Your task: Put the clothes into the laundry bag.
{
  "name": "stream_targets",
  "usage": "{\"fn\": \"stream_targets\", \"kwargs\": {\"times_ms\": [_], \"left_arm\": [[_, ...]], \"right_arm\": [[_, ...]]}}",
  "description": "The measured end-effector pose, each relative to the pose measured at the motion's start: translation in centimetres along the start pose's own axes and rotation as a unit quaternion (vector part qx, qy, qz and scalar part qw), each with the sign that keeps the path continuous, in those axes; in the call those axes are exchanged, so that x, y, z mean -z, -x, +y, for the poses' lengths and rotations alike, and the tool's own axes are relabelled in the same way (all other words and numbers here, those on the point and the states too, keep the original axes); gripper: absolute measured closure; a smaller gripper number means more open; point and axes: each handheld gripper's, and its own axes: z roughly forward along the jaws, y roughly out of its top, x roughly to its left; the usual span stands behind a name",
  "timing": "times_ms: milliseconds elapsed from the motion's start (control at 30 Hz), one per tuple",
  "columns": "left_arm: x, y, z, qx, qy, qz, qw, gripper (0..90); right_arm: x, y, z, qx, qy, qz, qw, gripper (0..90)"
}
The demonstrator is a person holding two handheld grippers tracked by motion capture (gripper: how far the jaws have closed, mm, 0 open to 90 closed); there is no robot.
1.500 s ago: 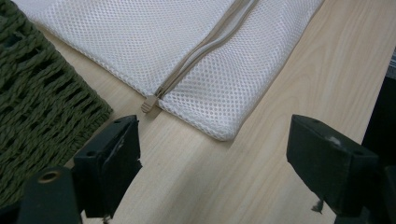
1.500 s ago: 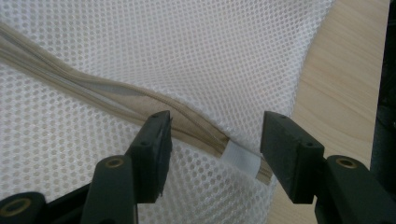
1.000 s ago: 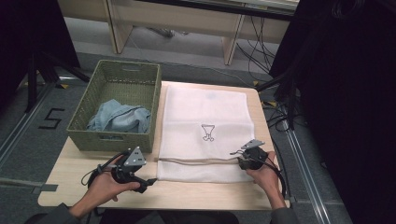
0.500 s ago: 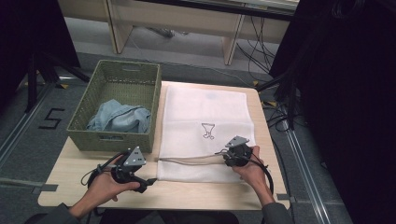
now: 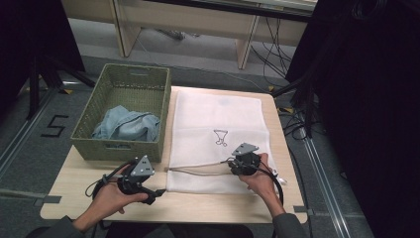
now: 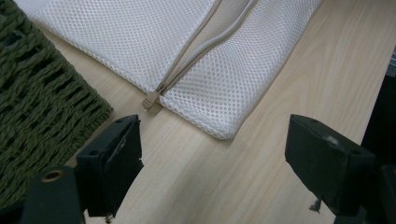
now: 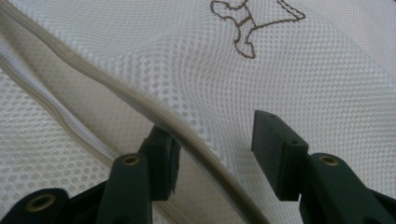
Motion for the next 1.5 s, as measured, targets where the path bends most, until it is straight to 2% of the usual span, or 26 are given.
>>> {"fn": "stream_targets", "kwargs": {"times_ms": [67, 100, 133, 200, 233, 267, 300, 333, 433, 567, 633, 700, 733, 767, 833, 867, 933, 967, 1133, 1167, 1200, 1267, 1300, 1367, 1433, 1500], "left_arm": [[0.0, 0.0, 0.0, 0.000, 0.000, 0.002, 1.0000, 18.4], [0.1, -0.2, 0.0, -0.009, -0.003, 0.007, 0.9999, 18.6], [0.1, -0.1, 0.0, 0.001, 0.001, 0.003, 1.0000, 19.1], [0.2, -0.3, 0.1, -0.009, 0.002, 0.009, 0.9999, 19.5], [0.2, -0.3, 0.1, 0.002, 0.005, 0.007, 1.0000, 19.5], [0.4, -0.4, 0.1, -0.005, 0.005, 0.010, 0.9999, 19.7], [0.4, -0.4, 0.1, 0.005, 0.006, 0.010, 0.9999, 19.9], [0.6, -0.5, 0.1, 0.003, 0.010, 0.012, 0.9999, 19.9], [1.0, -0.8, 0.3, 0.013, 0.024, 0.018, 0.9995, 20.5], [2.5, -1.5, 0.6, 0.032, 0.060, 0.025, 0.9974, 21.1], [3.5, -2.2, 0.9, 0.031, 0.069, 0.032, 0.9967, 21.4], [4.5, -3.1, 1.1, 0.034, 0.082, 0.043, 0.9952, 21.3], [5.0, -3.5, 1.2, 0.053, 0.102, 0.051, 0.9920, 21.3], [5.4, -3.9, 1.3, 0.054, 0.100, 0.057, 0.9919, 20.9], [6.3, -5.0, 1.5, 0.072, 0.115, 0.068, 0.9884, 19.3], [6.8, -5.6, 1.6, 0.077, 0.116, 0.071, 0.9877, 17.4], [7.6, -6.8, 1.9, 0.080, 0.116, 0.074, 0.9871, 15.0], [7.8, -7.4, 2.2, 0.087, 0.123, 0.079, 0.9854, 15.2], [7.3, -10.9, 4.3, 0.097, 0.108, 0.080, 0.9862, 14.9], [7.0, -11.6, 4.8, 0.085, 0.087, 0.069, 0.9901, 15.1], [6.7, -12.2, 5.3, 0.078, 0.069, 0.062, 0.9926, 15.6], [6.2, -12.7, 5.7, 0.078, 0.061, 0.059, 0.9934, 16.0], [5.5, -13.9, 6.6, 0.070, 0.040, 0.055, 0.9953, 15.6], [4.6, -15.1, 7.3, 0.079, 0.030, 0.044, 0.9955, 15.3], [4.0, -15.8, 7.7, 0.085, 0.021, 0.043, 0.9952, 16.1], [3.1, -16.2, 7.9, 0.077, -0.004, 0.039, 0.9963, 16.2]], "right_arm": [[0.0, -0.1, 0.2, 0.004, 0.002, 0.001, 1.0000, 58.2], [0.0, -0.1, 0.3, 0.000, 0.008, 0.004, 1.0000, 60.8], [0.0, -0.1, 0.4, -0.004, 0.015, 0.006, 0.9999, 63.9], [0.2, 0.0, 0.7, -0.015, 0.032, 0.008, 0.9993, 70.1], [0.3, 0.0, 0.8, -0.018, 0.036, 0.008, 0.9992, 72.1], [0.3, 0.1, 0.9, -0.022, 0.039, 0.010, 0.9990, 74.8], [0.4, 0.1, 1.1, -0.026, 0.041, 0.010, 0.9988, 77.2], [0.4, 0.1, 1.2, -0.028, 0.043, 0.009, 0.9986, 79.1], [0.7, 0.2, 1.4, -0.040, 0.047, 0.009, 0.9981, 82.2], [1.1, 0.9, 1.8, -0.056, 0.073, 0.004, 0.9958, 83.2], [1.2, 1.4, 2.0, -0.061, 0.085, -0.001, 0.9946, 83.2], [1.3, 1.7, 2.2, -0.067, 0.095, -0.007, 0.9933, 83.1], [1.4, 1.7, 2.3, -0.073, 0.097, -0.006, 0.9926, 83.0], [1.4, 1.9, 2.4, -0.073, 0.098, -0.005, 0.9926, 82.9], [1.4, 1.9, 2.4, -0.078, 0.094, -0.006, 0.9925, 82.5], [1.4, 1.9, 2.4, -0.079, 0.094, -0.006, 0.9925, 82.4], [1.3, 1.9, 2.4, -0.068, 0.095, -0.008, 0.9932, 82.2], [1.3, 1.9, 2.3, -0.068, 0.094, -0.009, 0.9932, 82.1], [1.4, 1.9, 2.4, -0.070, 0.095, -0.007, 0.9930, 81.6], [1.4, 1.9, 2.4, -0.071, 0.095, -0.008, 0.9929, 81.6], [1.4, 1.9, 2.4, -0.071, 0.095, -0.007, 0.9929, 81.5], [1.3, 1.9, 2.5, -0.070, 0.096, -0.006, 0.9929, 81.3], [1.3, 2.0, 2.4, -0.064, 0.093, -0.006, 0.9936, 81.1], [1.3, 1.8, 2.3, -0.077, 0.093, -0.005, 0.9927, 80.9], [1.2, 1.9, 2.3, -0.075, 0.097, -0.006, 0.9924, 80.9], [1.2, 2.0, 2.2, -0.071, 0.093, -0.006, 0.9931, 80.8]]}}
